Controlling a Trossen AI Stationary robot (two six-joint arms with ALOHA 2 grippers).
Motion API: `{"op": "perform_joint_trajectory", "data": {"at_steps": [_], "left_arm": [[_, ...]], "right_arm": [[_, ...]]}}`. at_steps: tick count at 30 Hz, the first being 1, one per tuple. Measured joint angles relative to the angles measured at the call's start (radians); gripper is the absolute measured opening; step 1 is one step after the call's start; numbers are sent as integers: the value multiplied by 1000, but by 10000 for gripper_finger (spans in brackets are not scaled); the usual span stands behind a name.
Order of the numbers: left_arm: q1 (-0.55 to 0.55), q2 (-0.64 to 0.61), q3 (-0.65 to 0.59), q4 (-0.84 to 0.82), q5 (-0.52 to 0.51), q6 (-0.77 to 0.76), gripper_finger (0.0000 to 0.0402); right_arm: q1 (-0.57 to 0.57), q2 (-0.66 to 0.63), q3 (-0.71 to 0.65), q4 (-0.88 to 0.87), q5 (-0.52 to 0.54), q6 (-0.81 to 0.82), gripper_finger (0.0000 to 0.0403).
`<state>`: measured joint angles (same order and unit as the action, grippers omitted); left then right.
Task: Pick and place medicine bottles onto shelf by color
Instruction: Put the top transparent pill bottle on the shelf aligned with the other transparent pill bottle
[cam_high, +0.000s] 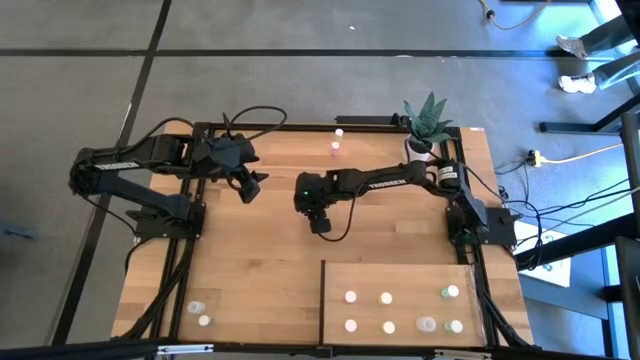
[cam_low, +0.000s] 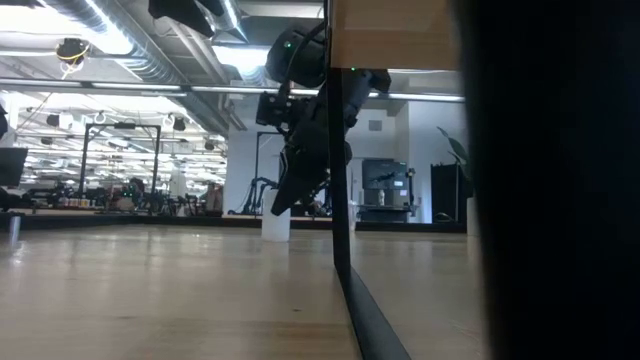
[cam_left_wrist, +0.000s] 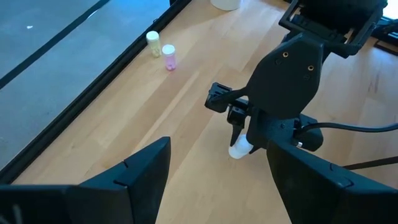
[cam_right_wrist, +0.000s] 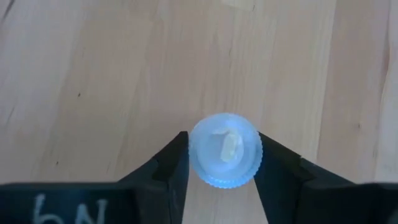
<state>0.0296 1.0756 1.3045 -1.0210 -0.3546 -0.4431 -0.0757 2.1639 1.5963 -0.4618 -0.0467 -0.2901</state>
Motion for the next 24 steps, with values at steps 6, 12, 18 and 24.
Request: {"op": "perform_joint_trajectory", "data": {"at_steps": [6, 12, 18, 24], "left_arm": [[0, 0, 0, 0, 0, 0, 259], [0, 0, 0, 0, 0, 0, 259], [0, 0, 0, 0, 0, 5, 259], [0, 0, 0, 0, 0, 8, 259]], "right_arm": [[0, 1, 0, 4, 0, 27, 156], [0, 2, 0, 10, 2, 121, 156], [0, 3, 0, 19, 4, 182, 157], [0, -25, -4, -7, -31, 275, 158]]}}
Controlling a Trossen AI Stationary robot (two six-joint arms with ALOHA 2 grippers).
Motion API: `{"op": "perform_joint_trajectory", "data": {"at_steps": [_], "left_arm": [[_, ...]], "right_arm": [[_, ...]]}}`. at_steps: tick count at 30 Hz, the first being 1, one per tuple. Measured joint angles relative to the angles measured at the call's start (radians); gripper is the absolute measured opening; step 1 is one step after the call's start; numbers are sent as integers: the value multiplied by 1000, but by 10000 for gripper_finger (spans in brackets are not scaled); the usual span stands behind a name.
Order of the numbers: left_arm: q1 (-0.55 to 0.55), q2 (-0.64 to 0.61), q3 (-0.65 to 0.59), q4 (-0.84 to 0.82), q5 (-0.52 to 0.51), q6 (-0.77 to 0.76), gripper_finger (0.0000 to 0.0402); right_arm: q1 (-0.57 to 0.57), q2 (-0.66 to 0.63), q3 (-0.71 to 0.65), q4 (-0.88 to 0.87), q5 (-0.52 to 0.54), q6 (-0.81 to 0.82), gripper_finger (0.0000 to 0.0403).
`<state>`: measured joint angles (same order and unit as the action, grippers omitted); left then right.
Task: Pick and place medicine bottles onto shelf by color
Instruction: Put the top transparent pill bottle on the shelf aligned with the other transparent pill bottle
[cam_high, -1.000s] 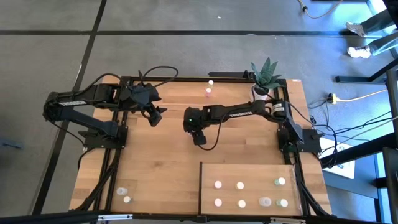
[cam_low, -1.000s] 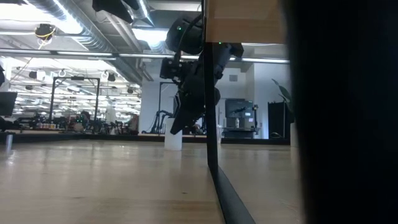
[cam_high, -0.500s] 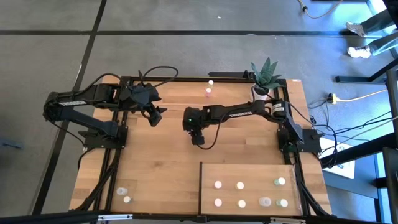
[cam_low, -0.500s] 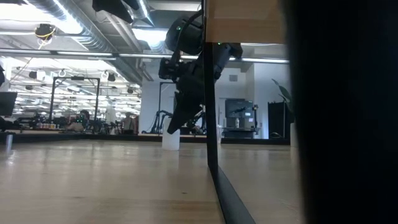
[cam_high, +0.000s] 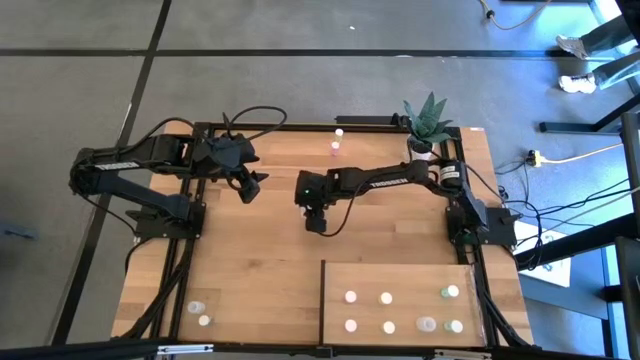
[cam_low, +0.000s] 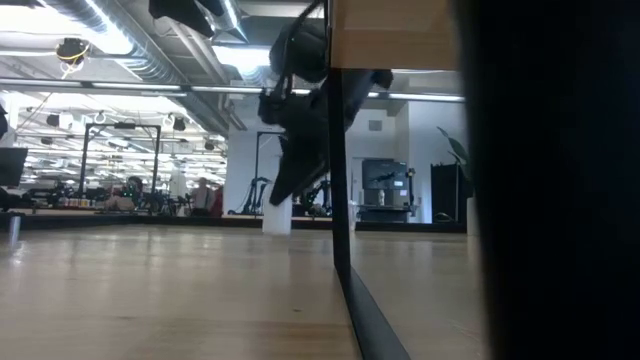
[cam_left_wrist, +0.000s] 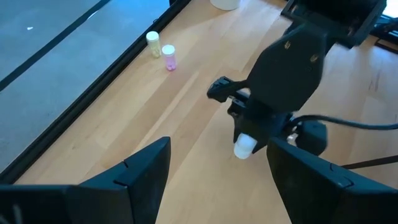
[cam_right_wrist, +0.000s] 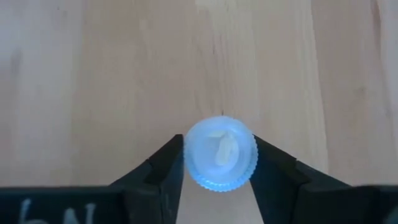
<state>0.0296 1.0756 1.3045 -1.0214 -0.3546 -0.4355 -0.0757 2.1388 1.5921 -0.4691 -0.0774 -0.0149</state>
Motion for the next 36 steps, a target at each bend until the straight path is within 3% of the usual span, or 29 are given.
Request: {"op": "perform_joint_trajectory", "data": {"at_steps": [11, 18, 28, 36], "left_arm": [[0, 0, 0, -5, 0, 1, 259], [0, 0, 0, -7, 3, 1, 259], [0, 18, 0, 14, 57, 1, 259], [-21, 39, 0, 87, 77, 39, 259]], "right_arm": [[1, -188, 1, -120, 8, 119, 158], [36, -360, 2, -294, 147, 197, 158], [116, -600, 2, -507, 121, 169, 158], [217, -769, 3, -565, 60, 99, 158]]}}
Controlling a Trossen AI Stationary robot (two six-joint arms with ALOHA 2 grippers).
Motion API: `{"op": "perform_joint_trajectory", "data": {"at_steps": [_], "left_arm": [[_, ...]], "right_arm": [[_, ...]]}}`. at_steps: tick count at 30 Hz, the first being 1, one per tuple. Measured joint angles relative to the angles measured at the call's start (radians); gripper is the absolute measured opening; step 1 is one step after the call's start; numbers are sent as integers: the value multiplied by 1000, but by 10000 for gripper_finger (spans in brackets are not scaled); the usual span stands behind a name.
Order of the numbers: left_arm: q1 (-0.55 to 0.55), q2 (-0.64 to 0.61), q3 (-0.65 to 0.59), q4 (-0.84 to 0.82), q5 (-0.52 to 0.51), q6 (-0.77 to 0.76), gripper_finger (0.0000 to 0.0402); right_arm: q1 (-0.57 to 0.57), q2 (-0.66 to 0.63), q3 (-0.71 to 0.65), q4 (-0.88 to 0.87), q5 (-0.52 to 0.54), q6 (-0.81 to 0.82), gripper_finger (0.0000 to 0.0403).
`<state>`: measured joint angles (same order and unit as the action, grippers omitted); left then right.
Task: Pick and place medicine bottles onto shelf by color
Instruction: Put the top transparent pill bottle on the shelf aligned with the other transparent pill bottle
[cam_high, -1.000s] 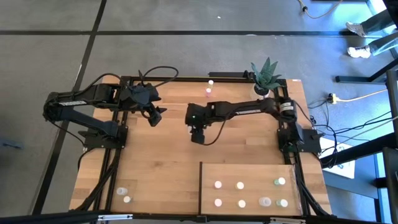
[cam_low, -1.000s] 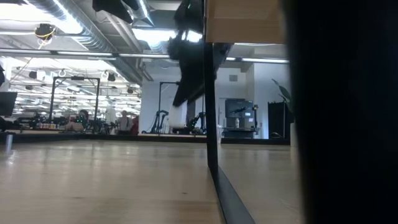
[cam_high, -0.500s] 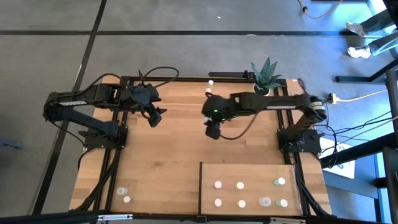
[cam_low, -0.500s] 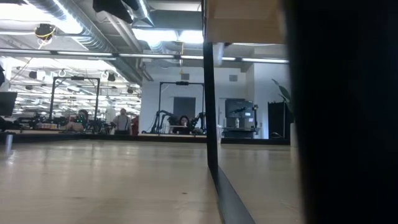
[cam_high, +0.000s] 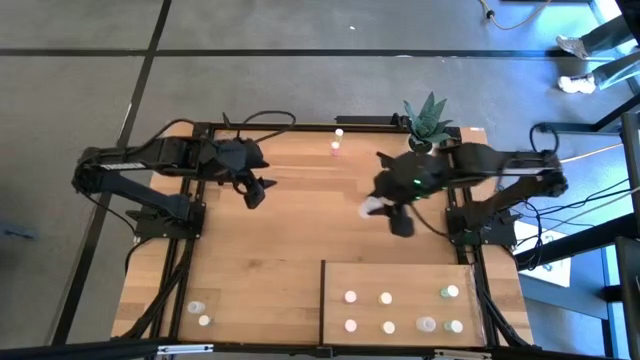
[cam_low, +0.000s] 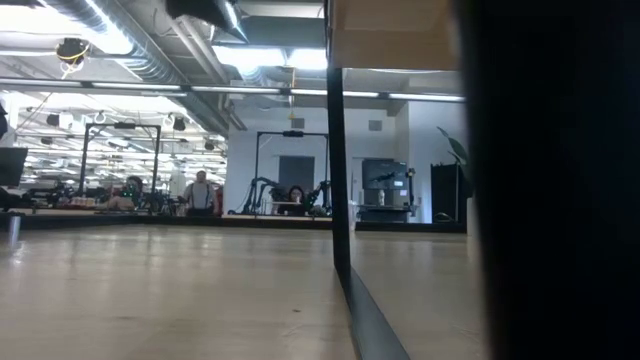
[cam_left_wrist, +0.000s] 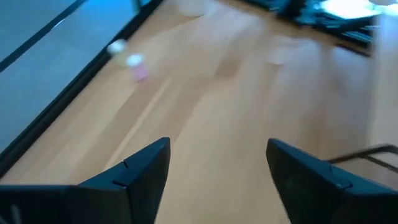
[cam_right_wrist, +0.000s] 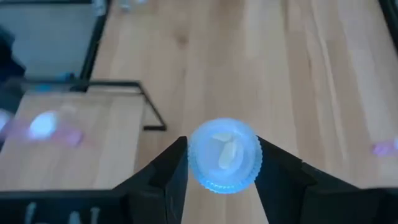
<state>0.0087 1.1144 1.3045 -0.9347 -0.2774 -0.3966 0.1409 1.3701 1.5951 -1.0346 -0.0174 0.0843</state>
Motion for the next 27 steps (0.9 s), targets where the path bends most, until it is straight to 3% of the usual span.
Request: {"op": "perform_joint_trajectory", "data": {"at_steps": [7, 14, 27], "left_arm": [[-59, 19, 0, 153, 62, 93, 259], [-126, 41, 0, 245, 62, 95, 259], [-225, 92, 0, 314, 59, 93, 259]], "right_arm": [[104, -67, 0, -99, -24, -116, 158], [165, -78, 0, -201, -146, -116, 158], [354, -76, 0, -238, -138, -31, 158]]}}
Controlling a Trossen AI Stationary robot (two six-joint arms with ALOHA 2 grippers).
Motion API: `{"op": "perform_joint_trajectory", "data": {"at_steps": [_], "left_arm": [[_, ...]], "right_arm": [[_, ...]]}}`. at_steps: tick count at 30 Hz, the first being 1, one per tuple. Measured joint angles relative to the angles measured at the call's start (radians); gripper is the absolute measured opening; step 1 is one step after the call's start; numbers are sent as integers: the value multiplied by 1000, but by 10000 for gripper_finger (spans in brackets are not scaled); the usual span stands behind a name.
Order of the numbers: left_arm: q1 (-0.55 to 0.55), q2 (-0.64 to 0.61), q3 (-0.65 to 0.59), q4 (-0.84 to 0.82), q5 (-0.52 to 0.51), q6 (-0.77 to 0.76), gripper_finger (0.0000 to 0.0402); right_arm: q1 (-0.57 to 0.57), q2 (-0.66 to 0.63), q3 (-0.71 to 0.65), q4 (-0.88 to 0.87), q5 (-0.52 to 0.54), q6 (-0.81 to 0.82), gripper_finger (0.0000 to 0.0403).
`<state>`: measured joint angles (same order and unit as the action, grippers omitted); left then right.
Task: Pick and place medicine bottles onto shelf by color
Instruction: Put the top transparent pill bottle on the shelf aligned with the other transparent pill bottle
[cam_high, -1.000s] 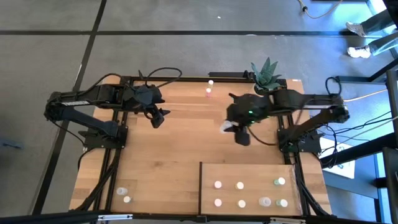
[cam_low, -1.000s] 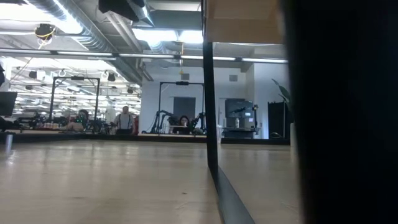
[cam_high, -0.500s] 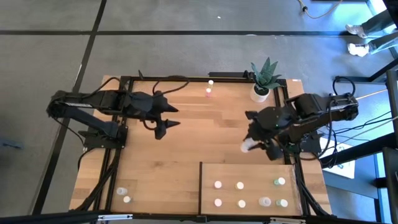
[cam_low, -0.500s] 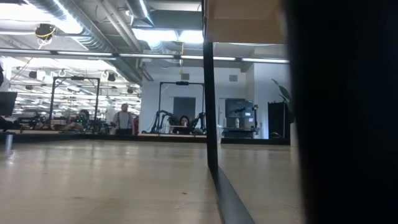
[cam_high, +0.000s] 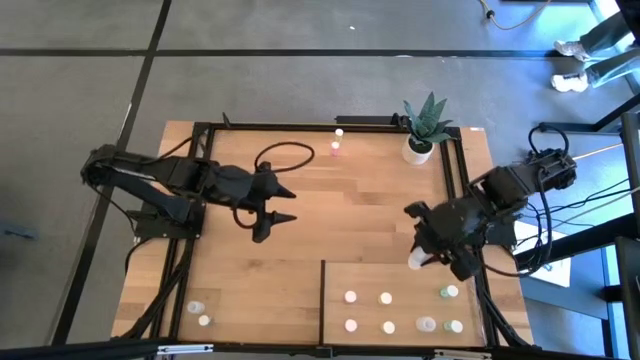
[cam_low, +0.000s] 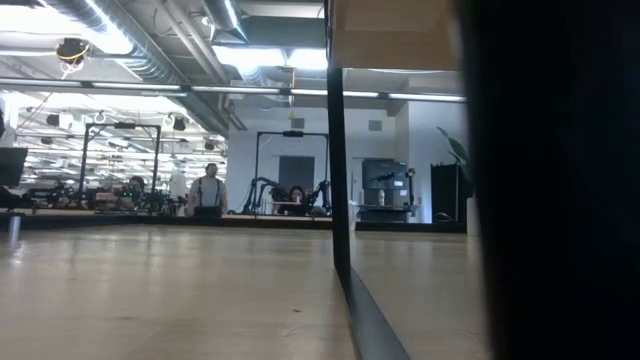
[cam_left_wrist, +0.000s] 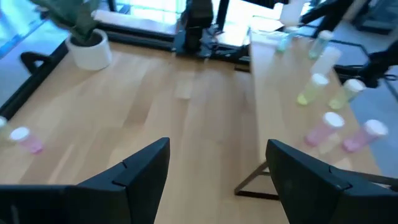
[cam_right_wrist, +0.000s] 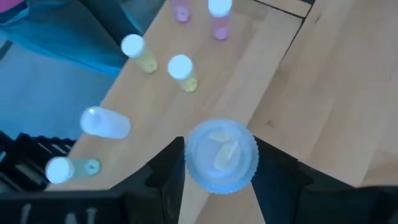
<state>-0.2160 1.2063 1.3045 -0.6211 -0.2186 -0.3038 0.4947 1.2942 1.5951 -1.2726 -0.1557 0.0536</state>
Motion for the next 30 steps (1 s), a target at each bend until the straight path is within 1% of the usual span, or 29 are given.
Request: {"op": "perform_joint_trajectory", "data": {"at_steps": [3, 6, 9, 12, 15, 18, 21, 25, 28, 30], "left_arm": [[-36, -1, 0, 20, 0, 0, 259], [-81, -2, 0, 58, 0, 0, 259], [-124, -2, 0, 79, -1, 0, 259], [-159, -2, 0, 111, -28, -4, 259], [-186, -2, 0, 143, -69, -6, 259], [-197, -2, 0, 159, -89, -6, 259], [-196, -2, 0, 173, -92, -7, 259], [-196, -2, 0, 173, -93, -8, 259], [-196, -2, 0, 191, -86, -3, 259], [-196, -2, 0, 213, -59, 0, 259]], "right_arm": [[58, 0, -20, 4, 78, 72, 158], [104, 0, -53, 35, 117, 149, 158], [127, 0, -99, 103, 120, 197, 158], [152, -2, -145, 162, 121, 243, 158], [192, -1, -192, 187, 120, 268, 158], [230, -1, -229, 203, 117, 302, 158], [255, 0, -240, 217, 133, 309, 158], [275, 0, -244, 210, 186, 306, 158], [282, 3, -244, 205, 189, 290, 158], [287, 11, -244, 205, 189, 279, 158]]}}
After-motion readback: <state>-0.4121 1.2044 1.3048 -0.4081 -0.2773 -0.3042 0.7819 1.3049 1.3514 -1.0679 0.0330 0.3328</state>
